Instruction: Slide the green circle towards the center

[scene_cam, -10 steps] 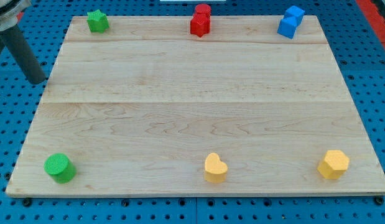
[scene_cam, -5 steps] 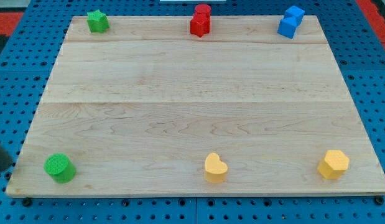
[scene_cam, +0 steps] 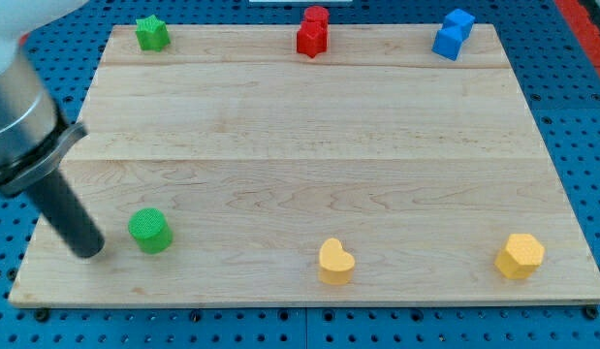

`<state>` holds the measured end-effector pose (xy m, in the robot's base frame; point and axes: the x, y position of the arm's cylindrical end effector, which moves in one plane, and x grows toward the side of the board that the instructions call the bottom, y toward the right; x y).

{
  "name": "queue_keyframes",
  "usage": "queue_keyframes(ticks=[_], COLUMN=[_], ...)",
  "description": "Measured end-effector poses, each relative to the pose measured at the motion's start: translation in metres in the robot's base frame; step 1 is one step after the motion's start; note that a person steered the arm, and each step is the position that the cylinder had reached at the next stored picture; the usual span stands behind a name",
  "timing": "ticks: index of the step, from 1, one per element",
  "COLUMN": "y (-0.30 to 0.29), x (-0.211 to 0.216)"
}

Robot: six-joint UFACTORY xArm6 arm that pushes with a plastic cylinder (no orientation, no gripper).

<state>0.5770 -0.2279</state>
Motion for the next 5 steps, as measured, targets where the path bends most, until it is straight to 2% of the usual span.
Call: queue_keyframes(ticks=[1,2,3,4,5], y=[0.011,0.033,0.038,0.008,-0.002], x=[0.028,-0.004,-0.065,-0.057,0.003])
